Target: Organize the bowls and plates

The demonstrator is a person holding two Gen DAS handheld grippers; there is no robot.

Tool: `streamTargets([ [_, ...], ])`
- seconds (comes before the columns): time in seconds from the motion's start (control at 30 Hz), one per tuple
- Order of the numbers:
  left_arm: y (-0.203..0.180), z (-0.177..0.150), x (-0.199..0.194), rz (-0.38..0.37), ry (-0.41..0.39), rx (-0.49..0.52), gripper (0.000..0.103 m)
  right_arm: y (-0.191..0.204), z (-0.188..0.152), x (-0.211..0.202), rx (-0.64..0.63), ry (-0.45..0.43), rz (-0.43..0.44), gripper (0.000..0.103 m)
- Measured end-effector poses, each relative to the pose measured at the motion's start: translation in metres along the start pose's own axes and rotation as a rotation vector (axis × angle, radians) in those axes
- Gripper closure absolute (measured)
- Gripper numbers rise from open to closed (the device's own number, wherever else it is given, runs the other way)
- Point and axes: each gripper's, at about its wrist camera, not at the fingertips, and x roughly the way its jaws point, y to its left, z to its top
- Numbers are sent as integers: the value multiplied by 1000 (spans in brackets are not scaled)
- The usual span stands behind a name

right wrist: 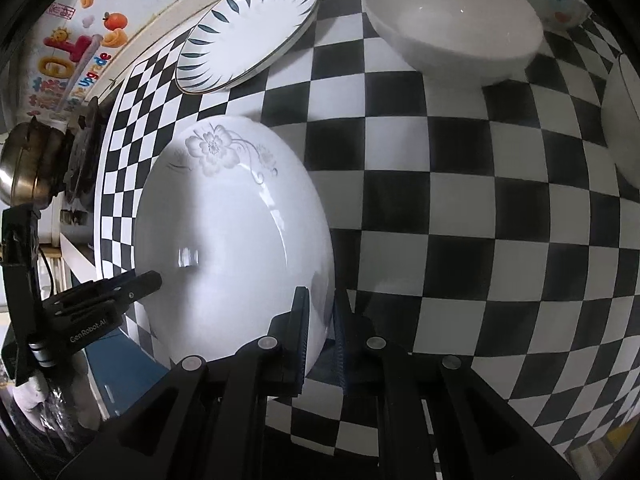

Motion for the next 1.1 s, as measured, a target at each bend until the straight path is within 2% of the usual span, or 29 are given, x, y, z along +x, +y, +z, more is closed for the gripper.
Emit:
streamTargets([
  [0.1, -1, 1, 1, 18, -9, 10, 73, 2, 1, 0, -7, 3, -11, 88],
  [0.23, 0, 2, -4, 7, -14, 1, 73, 1, 2, -1, 4, 10, -3, 88],
  [0.4, 5, 4, -40, 37, -101, -25, 73, -2, 3, -16, 21, -6, -2, 88],
  [0.47, 7, 10, -58, 31, -143, -38, 73, -1, 4, -28, 25, -25, 22, 87],
  [0.5, 8, 14, -65, 26, -137, -57, 73, 1, 7, -36, 25, -36, 38, 87],
  [0.57, 9, 28, -78, 9, -165, -65, 73, 6, 12, -48, 21, -52, 42, 77],
  [0.63, 7, 43, -87, -19, -178, -72, 72, 13, 23, -61, 18, -75, 63, 63],
  [0.73, 4, 74, -97, -55, -192, -74, 72, 25, 44, -77, 7, -105, 94, 60],
  [0.9, 3, 126, -99, -88, -206, -68, 72, 40, 94, -87, 11, -144, 89, 60],
  [1.1, 10, 187, -74, -122, -138, -83, 72, 36, 171, -70, 54, -125, 79, 60],
])
